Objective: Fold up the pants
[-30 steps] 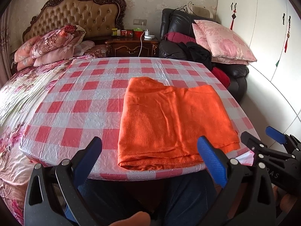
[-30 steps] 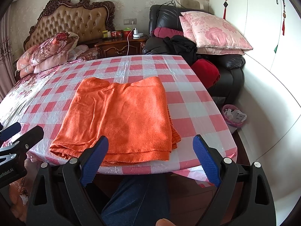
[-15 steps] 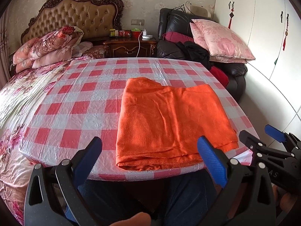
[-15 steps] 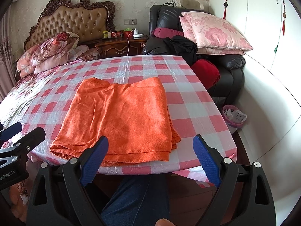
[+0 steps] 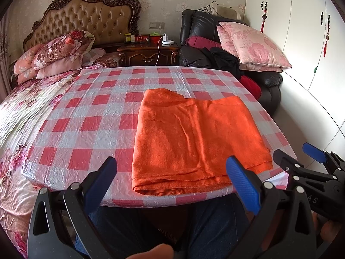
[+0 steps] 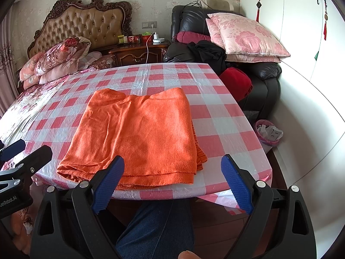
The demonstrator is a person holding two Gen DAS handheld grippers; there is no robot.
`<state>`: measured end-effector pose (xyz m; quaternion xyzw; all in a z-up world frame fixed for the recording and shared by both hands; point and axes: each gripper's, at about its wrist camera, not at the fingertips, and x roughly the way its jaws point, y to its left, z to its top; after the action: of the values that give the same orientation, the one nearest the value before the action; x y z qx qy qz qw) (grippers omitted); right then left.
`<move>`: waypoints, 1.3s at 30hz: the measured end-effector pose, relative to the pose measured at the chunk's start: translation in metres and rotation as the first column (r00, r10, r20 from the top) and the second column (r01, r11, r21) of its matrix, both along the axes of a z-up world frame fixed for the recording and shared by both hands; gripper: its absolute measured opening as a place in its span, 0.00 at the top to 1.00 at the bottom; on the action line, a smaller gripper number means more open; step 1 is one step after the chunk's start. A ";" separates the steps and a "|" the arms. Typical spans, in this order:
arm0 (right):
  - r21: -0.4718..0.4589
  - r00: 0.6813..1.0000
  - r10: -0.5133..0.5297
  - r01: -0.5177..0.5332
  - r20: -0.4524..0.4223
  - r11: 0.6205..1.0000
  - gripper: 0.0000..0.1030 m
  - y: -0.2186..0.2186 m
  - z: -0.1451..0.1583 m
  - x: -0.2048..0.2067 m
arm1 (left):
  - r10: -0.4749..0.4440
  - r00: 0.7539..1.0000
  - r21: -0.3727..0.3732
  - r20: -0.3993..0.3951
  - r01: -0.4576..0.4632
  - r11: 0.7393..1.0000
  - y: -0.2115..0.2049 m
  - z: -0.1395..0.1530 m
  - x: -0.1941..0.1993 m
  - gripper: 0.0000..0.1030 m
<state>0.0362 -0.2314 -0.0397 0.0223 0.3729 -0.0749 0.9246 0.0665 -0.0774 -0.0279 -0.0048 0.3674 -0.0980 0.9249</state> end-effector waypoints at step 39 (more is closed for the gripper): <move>0.004 1.000 -0.001 0.001 -0.011 1.000 0.15 0.001 -0.013 -0.002 | -0.071 0.997 0.001 0.010 0.071 0.997 -0.013 -0.005 0.001 0.02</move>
<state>0.0344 -0.2308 -0.0529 0.0240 0.3783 -0.0747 0.9224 0.0676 -0.0903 -0.0332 0.0089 0.3626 -0.1307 0.9227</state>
